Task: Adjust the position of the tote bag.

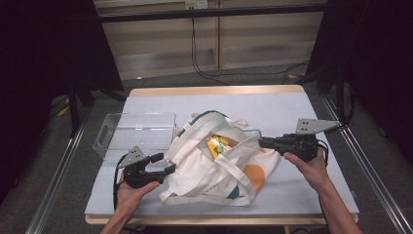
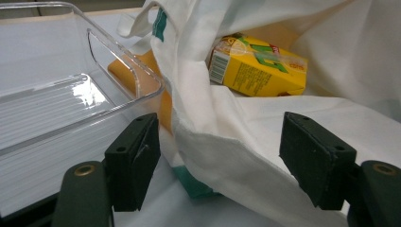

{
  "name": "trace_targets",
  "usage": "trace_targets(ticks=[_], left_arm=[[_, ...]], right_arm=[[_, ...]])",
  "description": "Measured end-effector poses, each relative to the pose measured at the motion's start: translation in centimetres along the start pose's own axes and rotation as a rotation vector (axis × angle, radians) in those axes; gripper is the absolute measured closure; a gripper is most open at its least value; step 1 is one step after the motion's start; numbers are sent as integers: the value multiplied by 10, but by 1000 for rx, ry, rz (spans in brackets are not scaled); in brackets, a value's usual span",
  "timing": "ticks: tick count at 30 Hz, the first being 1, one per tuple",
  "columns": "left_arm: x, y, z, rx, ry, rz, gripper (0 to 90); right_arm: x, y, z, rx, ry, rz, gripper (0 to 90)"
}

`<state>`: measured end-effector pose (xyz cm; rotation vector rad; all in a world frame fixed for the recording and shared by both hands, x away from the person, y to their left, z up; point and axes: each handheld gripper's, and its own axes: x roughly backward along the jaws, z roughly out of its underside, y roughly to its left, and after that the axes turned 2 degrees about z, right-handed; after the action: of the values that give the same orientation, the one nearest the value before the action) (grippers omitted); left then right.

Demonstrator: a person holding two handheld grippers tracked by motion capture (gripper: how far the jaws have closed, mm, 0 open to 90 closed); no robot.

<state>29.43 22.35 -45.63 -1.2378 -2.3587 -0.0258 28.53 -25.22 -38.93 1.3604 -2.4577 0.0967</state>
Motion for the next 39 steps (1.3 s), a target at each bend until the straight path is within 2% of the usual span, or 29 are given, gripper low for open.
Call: trace_targets(ticks=[2,4,5,6,9,12,13,14,18,22,27,30,33,35,39], left_arm=[[-2,1,1,19,3,17,325],[-5,1,2,16,23,22,348],[-6,0,2,21,22,21,385],[-5,0,2,14,36,2,413],[0,5,1,51,31,-5,637],[3,8,-2,68,47,18,729],[5,8,-5,61,44,32,777],[7,7,-8,55,39,26,818],[11,6,-22,55,-3,51,847],[11,0,-36,27,-25,52,854],[11,-4,-48,26,-58,43,858],[10,-7,-54,-2,-52,26,860],[9,-9,-59,-6,-73,46,861],[6,-10,-60,-17,-59,33,862],[0,-14,-55,-25,-44,58,863]], right_arm=[[1,0,2,-2,1,-2,878],[0,0,3,0,7,-10,878],[-1,0,4,2,10,-8,879],[-2,0,4,0,11,-10,878],[-2,0,3,2,14,-3,878],[0,-1,0,11,12,5,878],[2,-2,-1,12,14,9,879],[2,-2,-1,12,13,11,878],[6,-4,-2,13,11,31,878],[15,-7,-1,20,34,62,878],[25,-15,14,-4,59,106,880],[32,-18,25,-33,68,121,883],[39,-17,33,-36,82,135,886],[43,-17,37,-41,86,147,887],[40,-17,47,-54,101,138,886]])
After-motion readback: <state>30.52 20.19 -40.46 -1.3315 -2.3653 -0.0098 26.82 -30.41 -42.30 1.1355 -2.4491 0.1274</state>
